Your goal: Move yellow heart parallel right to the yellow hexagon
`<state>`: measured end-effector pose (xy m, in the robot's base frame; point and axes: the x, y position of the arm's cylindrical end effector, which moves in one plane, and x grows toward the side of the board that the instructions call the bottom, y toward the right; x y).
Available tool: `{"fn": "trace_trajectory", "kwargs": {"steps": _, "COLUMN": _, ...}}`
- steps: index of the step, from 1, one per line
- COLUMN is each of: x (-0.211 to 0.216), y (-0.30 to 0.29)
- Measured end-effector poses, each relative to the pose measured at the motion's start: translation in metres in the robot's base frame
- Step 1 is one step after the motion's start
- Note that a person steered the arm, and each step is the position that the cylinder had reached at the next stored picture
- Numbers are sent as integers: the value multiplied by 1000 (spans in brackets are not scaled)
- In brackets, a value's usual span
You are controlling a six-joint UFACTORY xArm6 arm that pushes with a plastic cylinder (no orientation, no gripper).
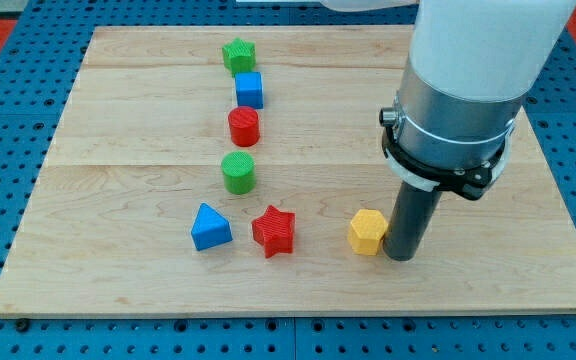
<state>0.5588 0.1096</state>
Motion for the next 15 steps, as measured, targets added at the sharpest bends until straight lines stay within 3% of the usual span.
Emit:
{"fn": "trace_trajectory", "kwargs": {"steps": 1, "x": 26, "y": 26}}
{"fn": "trace_trajectory", "kwargs": {"steps": 2, "x": -32, "y": 99}}
{"fn": "trace_trajectory", "kwargs": {"steps": 4, "x": -93, "y": -2}}
{"fn": "trace_trajectory", "kwargs": {"steps": 6, "x": -169, "y": 8}}
{"fn": "trace_trajectory", "kwargs": {"steps": 7, "x": -92, "y": 74}}
{"fn": "trace_trajectory", "kwargs": {"steps": 8, "x": -91, "y": 86}}
{"fn": "trace_trajectory", "kwargs": {"steps": 9, "x": -153, "y": 82}}
{"fn": "trace_trajectory", "kwargs": {"steps": 10, "x": -110, "y": 153}}
{"fn": "trace_trajectory", "kwargs": {"steps": 11, "x": -46, "y": 150}}
{"fn": "trace_trajectory", "kwargs": {"steps": 12, "x": -41, "y": 161}}
{"fn": "trace_trajectory", "kwargs": {"steps": 13, "x": -80, "y": 176}}
{"fn": "trace_trajectory", "kwargs": {"steps": 14, "x": -76, "y": 99}}
{"fn": "trace_trajectory", "kwargs": {"steps": 15, "x": -37, "y": 64}}
